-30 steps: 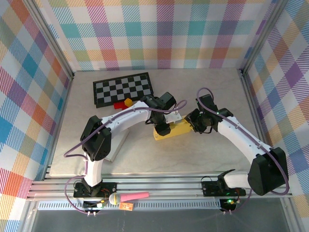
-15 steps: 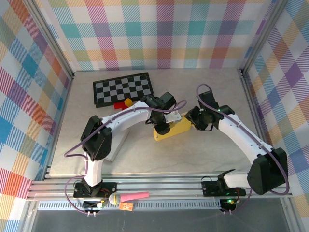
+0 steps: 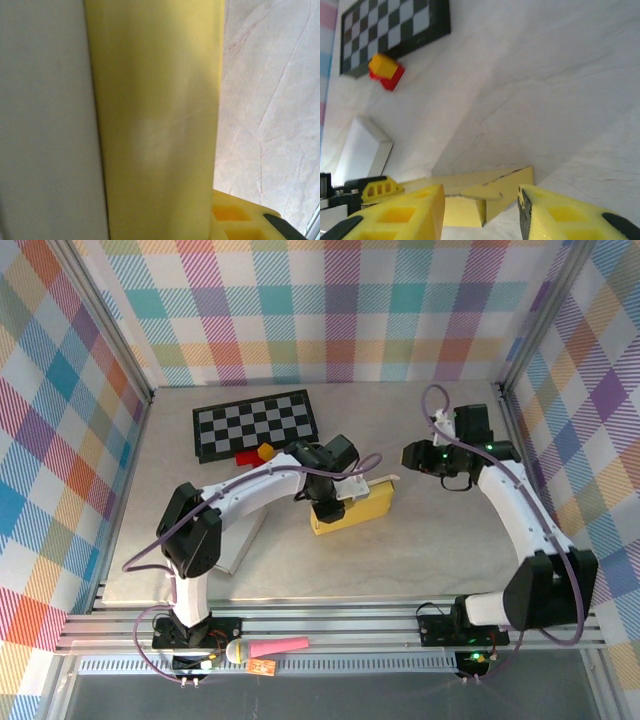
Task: Fold the paper box
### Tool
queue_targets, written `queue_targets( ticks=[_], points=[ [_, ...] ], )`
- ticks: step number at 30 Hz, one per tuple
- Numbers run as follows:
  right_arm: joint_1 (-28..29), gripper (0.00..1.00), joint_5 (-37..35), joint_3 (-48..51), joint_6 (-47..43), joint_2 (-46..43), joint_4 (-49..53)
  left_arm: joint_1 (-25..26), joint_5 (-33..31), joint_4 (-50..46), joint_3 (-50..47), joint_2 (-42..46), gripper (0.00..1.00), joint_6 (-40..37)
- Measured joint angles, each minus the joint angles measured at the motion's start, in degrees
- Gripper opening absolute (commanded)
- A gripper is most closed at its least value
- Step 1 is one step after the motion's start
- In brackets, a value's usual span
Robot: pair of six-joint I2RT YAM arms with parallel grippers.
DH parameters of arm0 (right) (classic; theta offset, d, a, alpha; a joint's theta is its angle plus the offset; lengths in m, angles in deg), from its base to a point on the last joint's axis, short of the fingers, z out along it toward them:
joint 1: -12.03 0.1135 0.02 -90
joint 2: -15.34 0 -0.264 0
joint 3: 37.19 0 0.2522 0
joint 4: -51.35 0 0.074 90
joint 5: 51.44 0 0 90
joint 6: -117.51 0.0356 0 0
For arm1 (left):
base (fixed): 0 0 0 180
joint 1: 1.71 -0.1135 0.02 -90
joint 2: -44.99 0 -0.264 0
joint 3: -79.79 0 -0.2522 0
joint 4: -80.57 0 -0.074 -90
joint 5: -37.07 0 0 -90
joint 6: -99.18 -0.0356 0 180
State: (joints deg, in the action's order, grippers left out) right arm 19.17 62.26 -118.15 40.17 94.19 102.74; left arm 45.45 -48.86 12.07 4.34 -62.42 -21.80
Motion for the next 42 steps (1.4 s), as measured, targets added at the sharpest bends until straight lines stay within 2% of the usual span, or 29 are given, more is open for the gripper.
queue_targets(
  ticks=[8, 13, 26, 42],
  points=[
    [0.1, 0.52, 12.8, 0.0, -3.8, 5.8, -1.6, -0.1, -0.5, -0.6, -2.5, 2.3, 0.32, -1.2],
    [0.1, 0.52, 15.9, 0.6, -4.0, 6.6, -2.1, -0.1, -0.5, -0.6, -2.5, 2.3, 0.32, -1.4],
    [0.1, 0.48, 16.5, 4.2, -4.6, 6.3, -2.1, -0.2, -0.5, -0.6, -2.5, 2.3, 0.33, -1.4],
    [0.1, 0.39, 16.5, 6.8, -4.6, 1.6, -1.5, -0.5, -0.5, -0.9, -2.3, 1.9, 0.33, -1.4]
  ],
)
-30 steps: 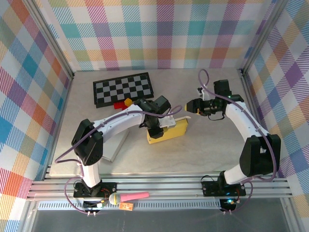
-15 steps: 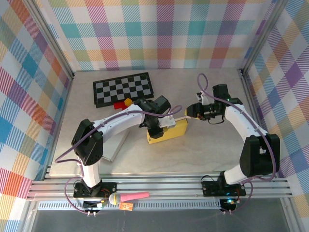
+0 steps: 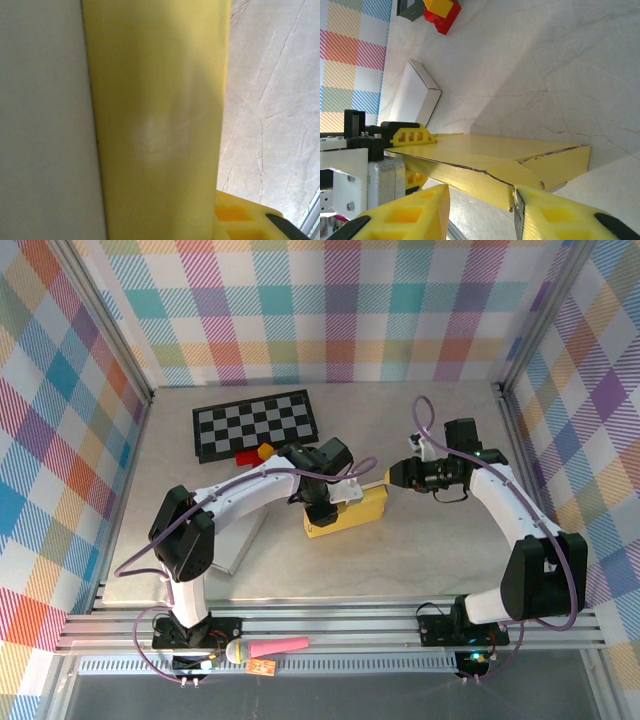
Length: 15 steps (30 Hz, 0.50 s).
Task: Fold the paper box
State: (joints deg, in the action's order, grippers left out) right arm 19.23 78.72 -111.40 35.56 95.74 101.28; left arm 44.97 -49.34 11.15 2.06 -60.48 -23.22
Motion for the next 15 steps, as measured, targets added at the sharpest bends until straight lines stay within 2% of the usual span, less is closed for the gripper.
queue_targets(
  ticks=[10, 15],
  points=[
    [0.2, 0.48, -4.8, -0.4, -0.3, -2.8, 0.8, 0.0, 0.0, -0.2, 0.2, -0.1, 0.33, 0.0],
    [0.3, 0.48, -3.8, -2.4, -0.4, 0.9, -0.2, 0.0, 0.0, -0.2, 0.2, -0.1, 0.33, 0.0]
  ],
)
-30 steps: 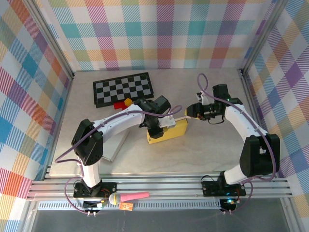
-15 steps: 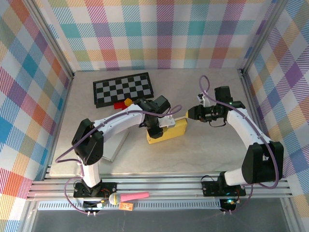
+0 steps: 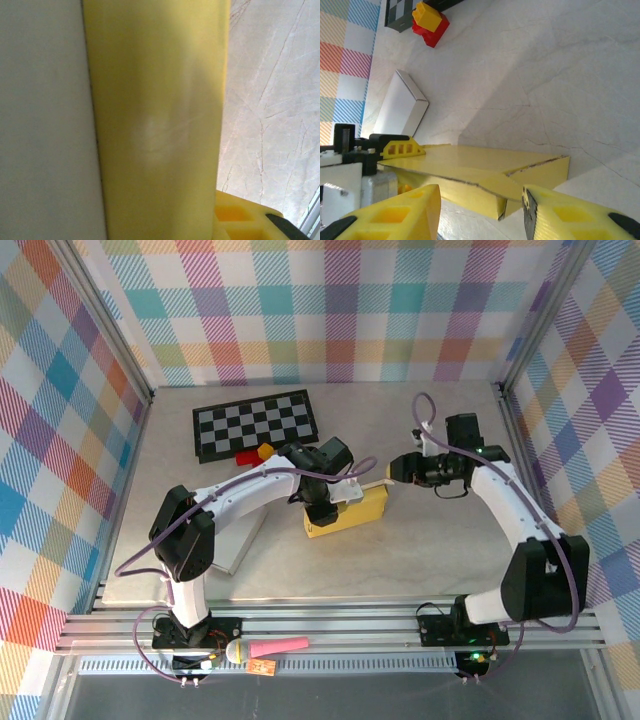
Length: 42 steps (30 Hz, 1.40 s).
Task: Fold the paper box
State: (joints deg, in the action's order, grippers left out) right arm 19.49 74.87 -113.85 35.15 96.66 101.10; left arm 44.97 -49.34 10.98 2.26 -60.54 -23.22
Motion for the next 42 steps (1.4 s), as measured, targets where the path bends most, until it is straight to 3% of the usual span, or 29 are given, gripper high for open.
queue_targets(
  ticks=[14, 29, 33, 42],
  points=[
    [0.5, 0.4, 4.7, 0.5, 0.0, 2.4, -0.1, 0.0, 0.0, -0.2, 0.3, -0.2, 0.33, 0.0],
    [2.0, 0.3, 0.7, 2.1, -0.5, -0.9, 2.3, -0.1, 0.2, -0.7, 0.5, -0.5, 0.33, 0.0],
    [2.9, 0.3, -2.3, 1.8, -1.1, -0.9, 3.3, -0.1, 0.2, -0.7, 0.5, -0.5, 0.33, 0.0],
    [3.1, 0.46, -5.9, -1.7, -1.3, -2.2, 3.0, -0.1, 0.2, -0.7, 0.5, -0.5, 0.34, 0.0]
  ],
)
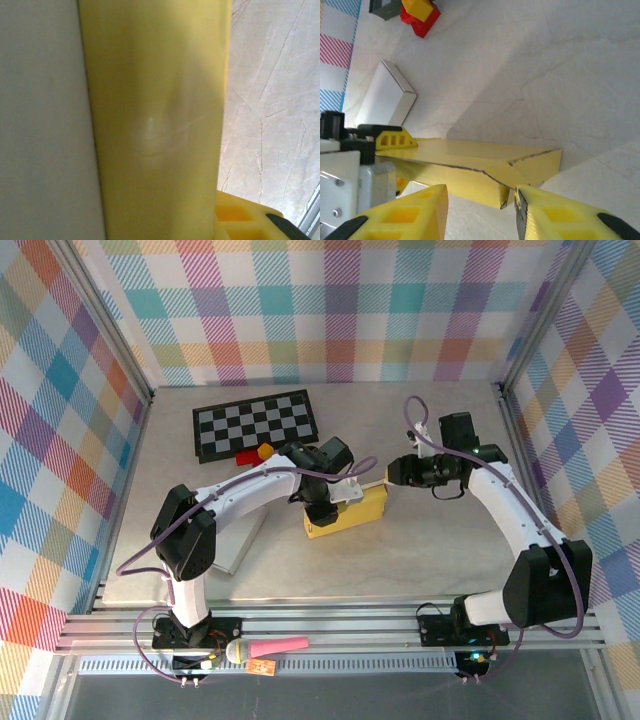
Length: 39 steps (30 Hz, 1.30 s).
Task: Fold the paper box
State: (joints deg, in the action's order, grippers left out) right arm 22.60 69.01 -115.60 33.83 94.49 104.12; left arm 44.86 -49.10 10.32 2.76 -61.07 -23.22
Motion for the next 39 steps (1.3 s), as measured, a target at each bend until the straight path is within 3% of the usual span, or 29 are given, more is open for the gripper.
queue_targets(
  ticks=[5, 9, 14, 39],
  points=[
    [0.0, 0.48, 1.7, -1.5, 0.1, 5.2, -0.5, 0.0, 0.0, 0.0, 0.0, 0.0, 0.33, 0.0],
    [0.0, 0.44, 4.1, -1.5, 0.3, 7.1, -0.5, 0.0, 0.0, -0.1, 0.0, -0.1, 0.33, 0.0],
    [0.0, 0.38, 5.9, -1.5, 0.5, 6.9, -0.4, 0.0, 0.0, -0.2, 0.0, -0.1, 0.33, 0.0],
    [0.0, 0.28, 5.8, 2.0, 0.0, 2.8, 0.2, -0.2, 0.2, -0.4, 0.6, -0.4, 0.34, 0.0]
  ],
)
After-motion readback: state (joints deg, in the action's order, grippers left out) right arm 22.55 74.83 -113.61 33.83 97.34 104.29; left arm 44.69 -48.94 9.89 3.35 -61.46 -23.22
